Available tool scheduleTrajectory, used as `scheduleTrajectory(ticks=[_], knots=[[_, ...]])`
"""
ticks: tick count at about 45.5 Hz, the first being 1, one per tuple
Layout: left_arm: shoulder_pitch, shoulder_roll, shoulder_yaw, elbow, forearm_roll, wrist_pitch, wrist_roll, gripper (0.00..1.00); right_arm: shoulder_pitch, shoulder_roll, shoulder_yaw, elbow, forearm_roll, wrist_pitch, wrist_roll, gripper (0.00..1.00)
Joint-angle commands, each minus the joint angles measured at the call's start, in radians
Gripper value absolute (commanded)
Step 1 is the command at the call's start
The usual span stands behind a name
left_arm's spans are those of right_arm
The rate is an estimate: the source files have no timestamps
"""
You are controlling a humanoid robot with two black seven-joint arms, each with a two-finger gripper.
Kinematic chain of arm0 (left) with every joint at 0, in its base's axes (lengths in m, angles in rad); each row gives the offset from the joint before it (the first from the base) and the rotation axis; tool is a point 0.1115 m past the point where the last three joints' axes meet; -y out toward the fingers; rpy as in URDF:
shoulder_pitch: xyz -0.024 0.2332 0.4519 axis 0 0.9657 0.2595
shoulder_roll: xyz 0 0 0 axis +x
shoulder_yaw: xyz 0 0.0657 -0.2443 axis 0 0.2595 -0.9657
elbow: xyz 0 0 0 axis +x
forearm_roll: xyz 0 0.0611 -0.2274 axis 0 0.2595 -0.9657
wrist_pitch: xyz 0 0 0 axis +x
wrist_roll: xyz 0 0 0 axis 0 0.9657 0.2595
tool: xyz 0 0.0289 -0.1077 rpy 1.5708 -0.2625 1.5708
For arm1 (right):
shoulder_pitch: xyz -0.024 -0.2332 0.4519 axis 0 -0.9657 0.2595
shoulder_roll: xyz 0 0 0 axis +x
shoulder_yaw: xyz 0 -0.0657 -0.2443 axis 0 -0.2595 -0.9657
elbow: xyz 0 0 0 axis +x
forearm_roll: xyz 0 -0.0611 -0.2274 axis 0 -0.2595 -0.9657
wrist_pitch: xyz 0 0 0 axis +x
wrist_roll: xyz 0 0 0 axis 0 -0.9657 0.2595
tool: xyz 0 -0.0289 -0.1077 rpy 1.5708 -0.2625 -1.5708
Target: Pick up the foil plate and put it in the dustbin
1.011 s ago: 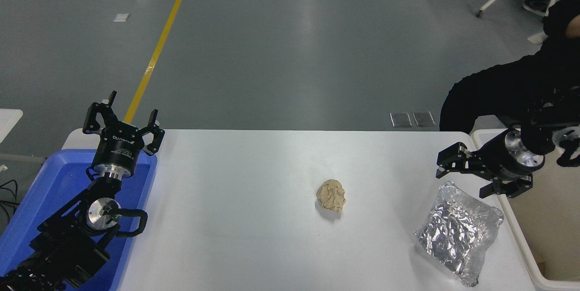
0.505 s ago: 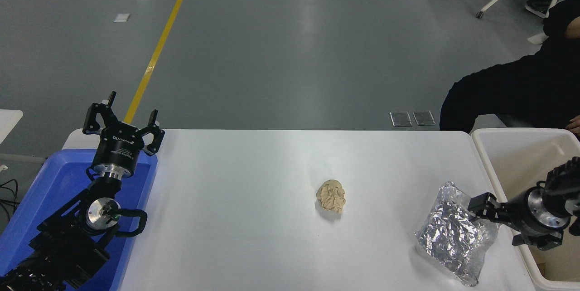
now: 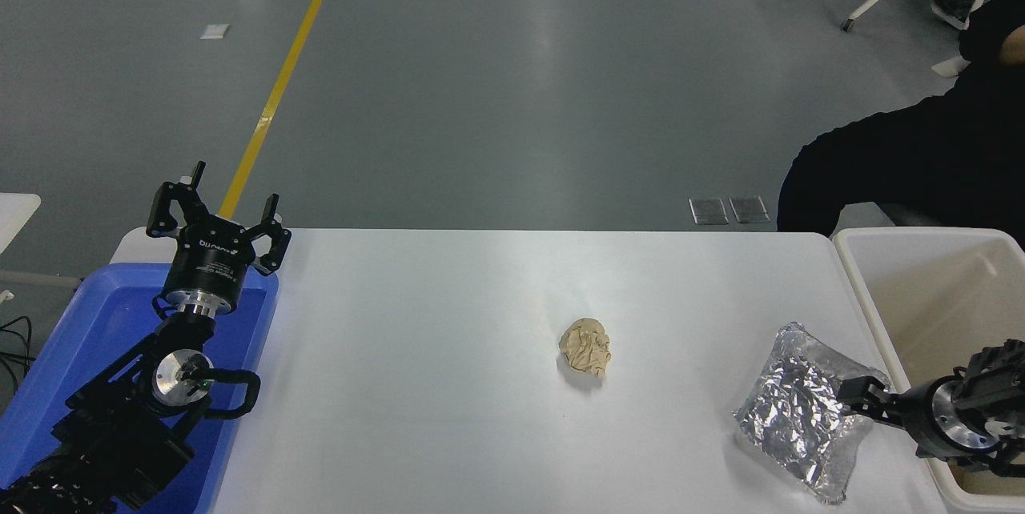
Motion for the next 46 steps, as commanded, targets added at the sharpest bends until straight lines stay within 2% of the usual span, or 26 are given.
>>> scheduleTrajectory(ticks=[1,5,9,33,36,46], knots=[[0.0,0.0,0.0,0.0,0.0,0.0,0.0,0.98,-0.038,0.005,0.025,-0.003,-0.006,-0.054,0.0,0.82],[0.0,0.0,0.0,0.0,0.0,0.0,0.0,0.98,-0.043,0.003,0.023,-0.002,-0.015,-0.077,0.0,0.62],[0.0,0.0,0.0,0.0,0.0,0.0,0.0,0.98,-0.055,0.005,0.025,-0.002,-0.016,-0.086,0.0,0.51],[0.0,0.0,0.0,0.0,0.0,0.0,0.0,0.98,-0.072,0.008,0.068,-0.002,-0.016,-0.088,0.0,0.45],[0.0,0.0,0.0,0.0,0.0,-0.002,0.0,0.98,-0.072,0.009,0.068,-0.002,-0.016,-0.088,0.002,0.35],[0.0,0.0,0.0,-0.001,0.0,0.0,0.0,0.98,-0.073,0.009,0.068,0.0,-0.016,-0.088,0.002,0.24]])
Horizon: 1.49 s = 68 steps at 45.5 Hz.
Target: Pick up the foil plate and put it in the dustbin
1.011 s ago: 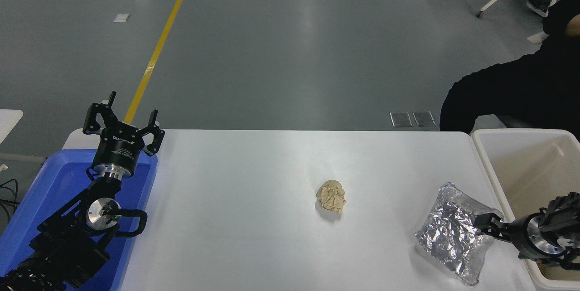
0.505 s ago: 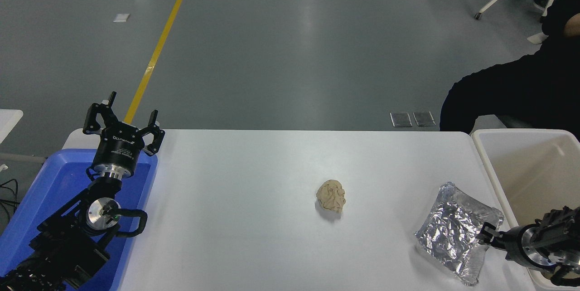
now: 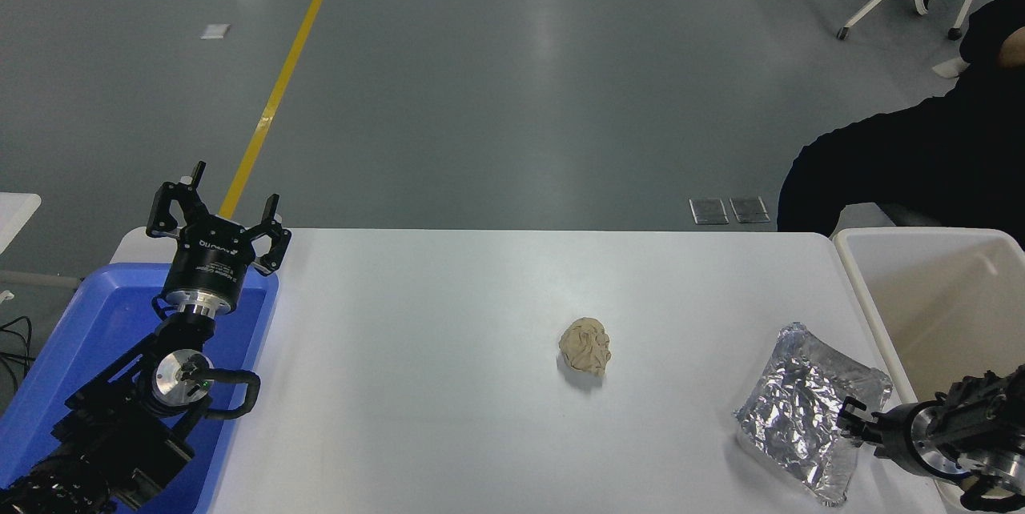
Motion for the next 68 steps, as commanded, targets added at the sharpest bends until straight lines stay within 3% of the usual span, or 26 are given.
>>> scheduleTrajectory(ticks=[1,9,42,68], knots=[[0.0,0.0,0.0,-0.001,0.0,0.0,0.0,0.98,-0.002,0.001,0.004,0.003,-0.002,-0.001,0.001,0.22],[0.0,0.0,0.0,0.0,0.0,-0.002,0.0,0.98,0.0,-0.001,0.003,0.005,-0.002,0.001,-0.001,0.0],[-0.002,0.0,0.0,-0.001,0.0,-0.002,0.0,0.98,0.219,-0.039,-0.023,0.018,-0.019,0.063,0.002,0.0],[0.0,0.0,0.0,0.0,0.0,-0.002,0.0,0.98,0.722,-0.191,-0.103,0.034,-0.077,0.401,0.004,0.0]])
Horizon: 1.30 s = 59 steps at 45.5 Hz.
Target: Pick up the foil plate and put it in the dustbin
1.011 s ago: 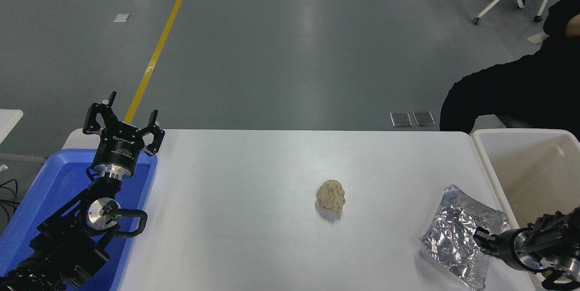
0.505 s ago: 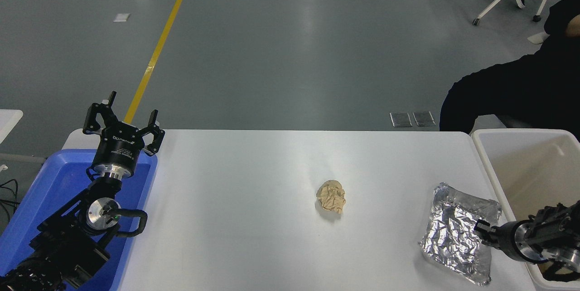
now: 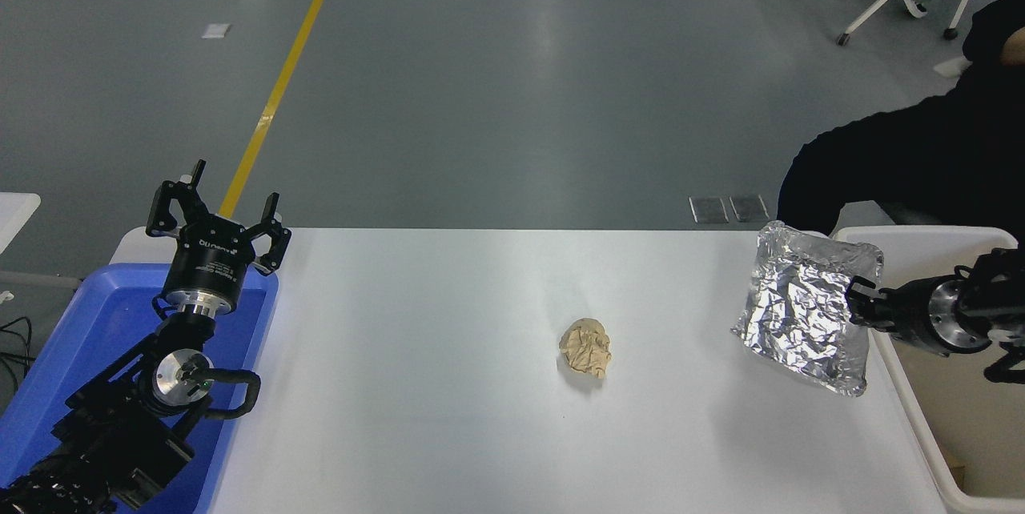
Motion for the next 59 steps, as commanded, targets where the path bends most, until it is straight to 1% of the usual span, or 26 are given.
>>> scheduleTrajectory(ticks=[1,17,22,34,40,55,59], knots=[[0.001,0.0,-0.001,0.0,0.0,0.0,0.0,0.98,0.243,-0.053,-0.062,0.002,-0.034,0.151,0.0,0.0],[0.001,0.0,-0.001,0.0,0.0,0.0,0.0,0.98,0.458,-0.053,-0.099,-0.002,-0.043,0.281,-0.001,0.0],[0.001,0.0,-0.001,0.0,0.0,0.0,0.0,0.98,0.503,-0.054,-0.099,-0.004,-0.066,0.3,-0.001,0.0],[0.001,0.0,-0.001,0.0,0.0,0.0,0.0,0.98,0.517,-0.056,-0.124,-0.018,-0.069,0.303,-0.001,0.0],[0.001,0.0,-0.001,0.0,0.0,0.0,0.0,0.98,0.46,-0.077,-0.133,-0.093,-0.066,0.292,-0.001,0.0],[0.001,0.0,-0.001,0.0,0.0,0.0,0.0,0.98,0.123,-0.125,-0.098,-0.407,-0.041,0.265,-0.004,0.0],[0.001,0.0,-0.001,0.0,0.0,0.0,0.0,0.98,0.031,-0.131,-0.07,-0.473,0.008,0.255,-0.006,0.0]])
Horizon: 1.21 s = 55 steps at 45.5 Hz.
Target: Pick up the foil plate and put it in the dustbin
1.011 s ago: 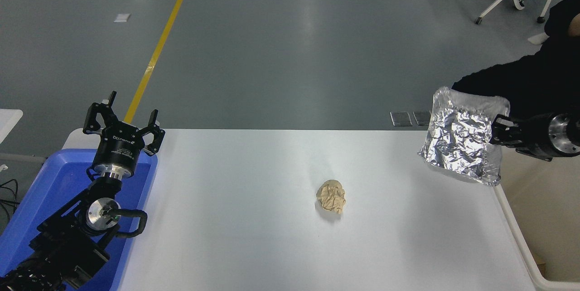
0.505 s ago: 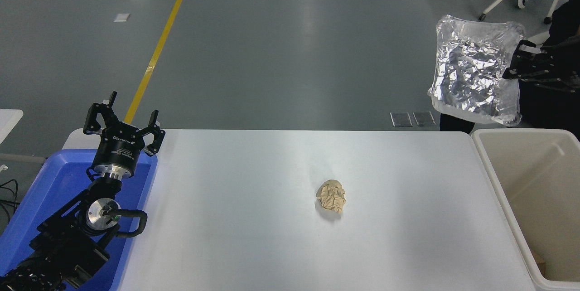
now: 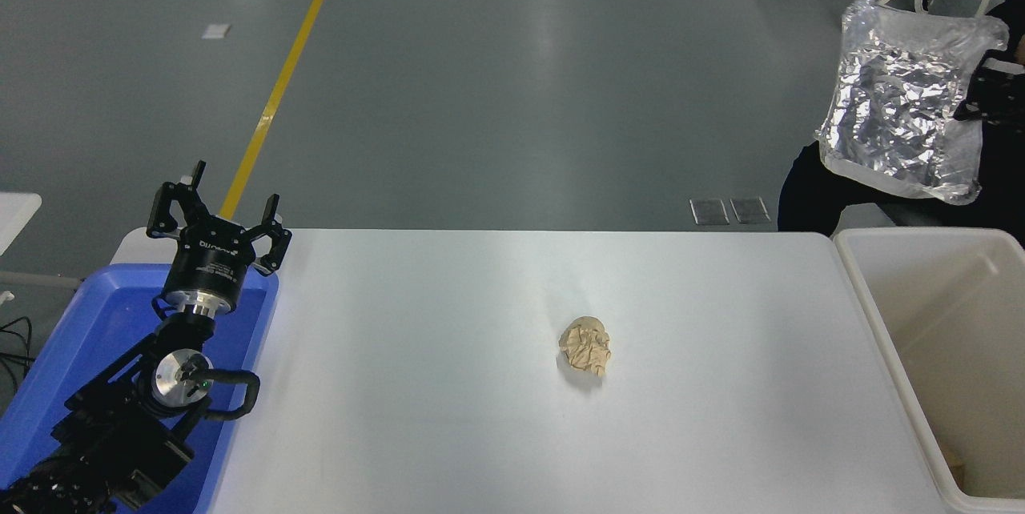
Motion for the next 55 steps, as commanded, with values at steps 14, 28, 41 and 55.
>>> scheduleTrajectory(ticks=[14,28,41,55], knots=[[0.0,0.0,0.0,-0.001,0.0,0.0,0.0,0.98,-0.525,-0.026,0.089,-0.311,0.266,-0.21,-0.007,0.0],[0.0,0.0,0.0,0.0,0.0,0.0,0.0,0.98,-0.824,-0.017,0.282,-0.391,0.366,-0.415,-0.005,0.0],[0.0,0.0,0.0,0.0,0.0,0.0,0.0,0.98,-1.048,0.012,0.477,-0.462,0.367,-0.492,-0.005,0.0],[0.0,0.0,0.0,0.0,0.0,0.0,0.0,0.98,-1.146,0.05,0.535,-0.518,0.367,-0.52,-0.005,0.0]])
